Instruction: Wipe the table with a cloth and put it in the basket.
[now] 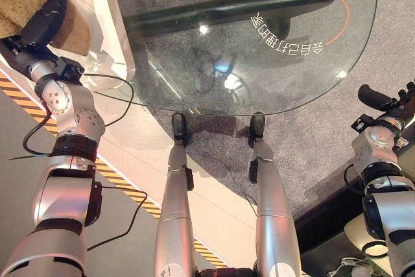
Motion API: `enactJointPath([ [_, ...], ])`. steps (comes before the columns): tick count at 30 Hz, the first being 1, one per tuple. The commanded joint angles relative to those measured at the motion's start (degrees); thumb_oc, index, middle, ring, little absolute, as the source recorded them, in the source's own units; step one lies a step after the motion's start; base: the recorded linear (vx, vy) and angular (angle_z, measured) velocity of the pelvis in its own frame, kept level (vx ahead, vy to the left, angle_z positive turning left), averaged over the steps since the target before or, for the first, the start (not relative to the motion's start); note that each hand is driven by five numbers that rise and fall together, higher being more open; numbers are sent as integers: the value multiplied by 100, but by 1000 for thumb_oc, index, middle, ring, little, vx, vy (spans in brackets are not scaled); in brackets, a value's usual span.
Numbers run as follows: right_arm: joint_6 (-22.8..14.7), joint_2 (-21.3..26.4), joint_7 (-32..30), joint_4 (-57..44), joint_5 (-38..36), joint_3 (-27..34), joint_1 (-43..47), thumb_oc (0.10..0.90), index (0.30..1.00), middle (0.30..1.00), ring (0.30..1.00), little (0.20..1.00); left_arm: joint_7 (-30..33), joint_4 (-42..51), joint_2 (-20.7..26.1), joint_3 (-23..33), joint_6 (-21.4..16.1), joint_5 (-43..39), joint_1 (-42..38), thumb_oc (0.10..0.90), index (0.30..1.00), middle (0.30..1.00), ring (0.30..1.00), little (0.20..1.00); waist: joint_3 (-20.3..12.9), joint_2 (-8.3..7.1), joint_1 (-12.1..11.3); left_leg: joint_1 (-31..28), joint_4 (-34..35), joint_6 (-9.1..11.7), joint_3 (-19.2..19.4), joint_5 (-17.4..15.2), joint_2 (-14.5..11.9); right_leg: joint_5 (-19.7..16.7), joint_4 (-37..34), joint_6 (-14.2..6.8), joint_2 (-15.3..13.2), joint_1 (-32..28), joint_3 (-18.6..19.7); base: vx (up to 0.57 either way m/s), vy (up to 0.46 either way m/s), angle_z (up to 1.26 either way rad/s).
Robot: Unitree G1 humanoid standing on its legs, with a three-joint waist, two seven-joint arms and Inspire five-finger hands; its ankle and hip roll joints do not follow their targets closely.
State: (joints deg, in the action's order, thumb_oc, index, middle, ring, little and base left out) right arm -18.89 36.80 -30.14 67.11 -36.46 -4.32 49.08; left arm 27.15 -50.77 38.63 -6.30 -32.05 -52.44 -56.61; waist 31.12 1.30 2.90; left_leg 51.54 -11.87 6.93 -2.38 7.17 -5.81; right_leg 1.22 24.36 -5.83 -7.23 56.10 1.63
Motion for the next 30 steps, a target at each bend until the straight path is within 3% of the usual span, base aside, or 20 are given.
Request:
enactJointPath([
  [1, -340, 603, -141, 135, -170, 8, -46, 800, 900, 900, 900, 900, 352, -141, 879, 110, -263, 620, -715, 100, 300, 300, 300, 200, -133, -9, -11, -3, -364, -295, 84, -565, 405, 298, -462, 349, 559, -526, -533, 0, 0, 0],
  [12, -287, 621, -29, 315, -236, -110, 43, 800, 900, 900, 900, 900, 762, -824, 1042, -243, 654, 1606, -1035, 100, 300, 300, 300, 200, -133, -28, 43, 48, -344, -279, 84, -509, 371, 241, -489, 336, 573, -469, -514, 0, 0, 0],
  [25, -133, 615, 172, 566, -321, -227, 156, 800, 900, 900, 900, 900, 788, -1675, 1052, -538, 1991, 1417, -1426, 100, 300, 300, 300, 200, -133, -48, 137, 23, -390, -259, 89, -575, 347, 290, -476, 321, 583, -483, -481, 0, 0, 0],
  [27, -35, 620, 280, 588, -323, -236, 190, 800, 900, 900, 900, 900, 821, -1772, 1057, -549, 2081, 1379, -1468, 100, 300, 300, 300, 200, -133, -50, 147, 33, -400, -256, 82, -575, 348, 290, -475, 318, 582, -478, -474, 0, 0, 0],
  [30, 511, 564, 932, 678, -566, -309, 209, 800, 900, 900, 900, 900, 850, -1909, 1075, -536, 2126, 1370, -1566, 100, 300, 300, 300, 200, -133, -65, 150, 35, -398, -254, 78, -579, 343, 304, -479, 331, 585, -476, -475, 0, 0, 0],
])
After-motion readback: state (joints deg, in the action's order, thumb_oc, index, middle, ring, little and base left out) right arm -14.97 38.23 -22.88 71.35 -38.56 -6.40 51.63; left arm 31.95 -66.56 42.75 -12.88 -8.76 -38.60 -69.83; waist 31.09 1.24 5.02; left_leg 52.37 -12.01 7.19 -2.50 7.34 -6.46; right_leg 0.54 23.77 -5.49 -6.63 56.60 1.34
